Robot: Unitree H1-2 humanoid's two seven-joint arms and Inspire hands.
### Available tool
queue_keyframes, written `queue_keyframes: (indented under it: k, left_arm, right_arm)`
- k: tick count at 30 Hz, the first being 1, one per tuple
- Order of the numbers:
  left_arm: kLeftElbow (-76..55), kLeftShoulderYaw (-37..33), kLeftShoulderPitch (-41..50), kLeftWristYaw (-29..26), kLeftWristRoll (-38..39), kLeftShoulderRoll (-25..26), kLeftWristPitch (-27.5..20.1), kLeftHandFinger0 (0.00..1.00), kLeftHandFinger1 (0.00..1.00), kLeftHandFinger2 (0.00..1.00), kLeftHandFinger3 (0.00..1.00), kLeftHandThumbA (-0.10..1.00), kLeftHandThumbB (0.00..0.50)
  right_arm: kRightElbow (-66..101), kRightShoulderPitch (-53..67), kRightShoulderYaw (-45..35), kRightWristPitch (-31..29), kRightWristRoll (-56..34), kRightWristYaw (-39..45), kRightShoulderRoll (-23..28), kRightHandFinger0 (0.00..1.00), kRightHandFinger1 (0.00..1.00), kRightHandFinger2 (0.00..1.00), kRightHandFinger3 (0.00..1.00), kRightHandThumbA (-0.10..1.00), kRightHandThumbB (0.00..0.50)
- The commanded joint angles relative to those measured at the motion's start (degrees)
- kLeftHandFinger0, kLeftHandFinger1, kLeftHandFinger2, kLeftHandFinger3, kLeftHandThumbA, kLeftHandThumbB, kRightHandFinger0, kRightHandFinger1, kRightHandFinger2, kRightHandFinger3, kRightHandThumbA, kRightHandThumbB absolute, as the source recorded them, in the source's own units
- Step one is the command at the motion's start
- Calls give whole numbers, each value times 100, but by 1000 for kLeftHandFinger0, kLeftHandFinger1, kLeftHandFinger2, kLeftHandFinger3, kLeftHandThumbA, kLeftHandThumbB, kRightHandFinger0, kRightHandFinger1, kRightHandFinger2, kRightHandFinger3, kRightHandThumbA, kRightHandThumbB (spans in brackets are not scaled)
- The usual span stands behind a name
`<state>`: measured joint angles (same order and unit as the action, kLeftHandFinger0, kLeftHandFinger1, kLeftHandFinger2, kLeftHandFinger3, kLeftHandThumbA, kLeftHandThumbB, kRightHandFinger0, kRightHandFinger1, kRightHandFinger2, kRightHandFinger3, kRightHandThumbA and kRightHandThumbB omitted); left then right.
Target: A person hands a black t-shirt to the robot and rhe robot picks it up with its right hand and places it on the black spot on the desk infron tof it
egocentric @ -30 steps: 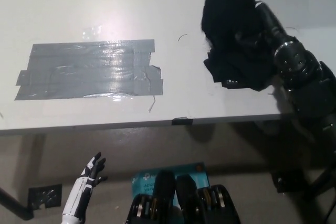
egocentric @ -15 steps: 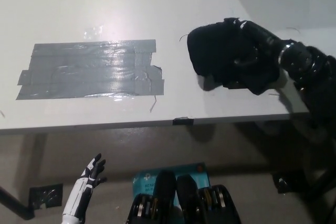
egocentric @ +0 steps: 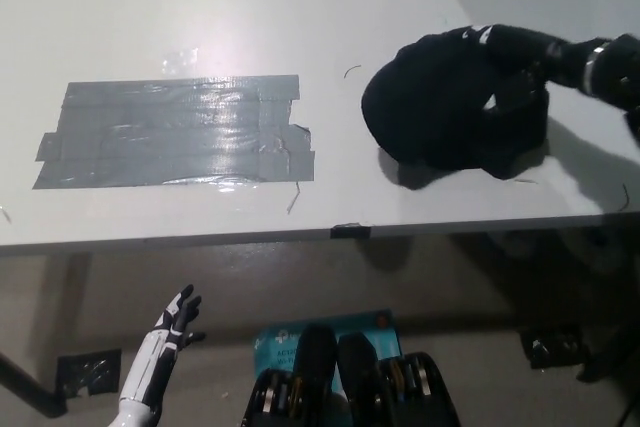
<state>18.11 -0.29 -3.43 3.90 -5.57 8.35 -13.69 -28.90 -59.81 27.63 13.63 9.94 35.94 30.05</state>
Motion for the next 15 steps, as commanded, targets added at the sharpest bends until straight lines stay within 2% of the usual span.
queue_keyframes:
  k: [1,2,6,7,9,10,11,13,15]
  left_arm:
    - [-268,-142,-169,96,-244,256,-26,846,1000,995,1000,1000,493]
    - [-296,-131,-197,96,-234,251,30,839,1000,991,1000,1000,482]
    - [-377,-115,-254,111,-225,269,130,893,1000,996,1000,1000,498]
    - [-375,-120,-260,104,-233,264,101,899,1000,997,1000,1000,497]
    - [-373,-130,-265,103,-240,257,93,893,1000,998,1000,1000,498]
    - [-323,-139,-283,123,-217,262,-4,830,1000,1000,1000,1000,494]
    - [-300,-144,-292,134,-209,267,-37,817,1000,1000,1000,1000,499]
    - [-251,-152,-336,157,-201,278,-57,813,1000,1000,1000,1000,500]
    - [-146,-162,-399,146,-207,251,-80,837,1000,1000,1000,1000,500]
  right_arm:
    - [2581,-1827,-569,1330,-2010,2695,1766,1000,1000,1000,1000,309,500]
    - [2655,-1811,-917,1320,-2162,2661,1810,1000,1000,1000,1000,378,500]
    - [3070,-1479,-1927,1219,-2607,1974,1903,1000,1000,1000,1000,414,500]
    - [3569,-1161,-2301,1278,-2610,1510,1952,1000,1000,1000,1000,460,500]
    - [3923,-945,-2512,1323,-2584,1220,1987,1000,1000,1000,1000,463,500]
    - [4715,-379,-2920,1330,-2454,583,1930,1000,1000,1000,1000,446,486]
    - [5095,-109,-3085,1330,-2399,286,1909,1000,1000,1000,1000,435,481]
    - [5657,269,-3309,1330,-2339,-86,1864,1000,1000,1000,1000,426,463]
    - [6364,700,-3472,1330,-2001,-504,1771,1000,1000,1000,1000,473,467]
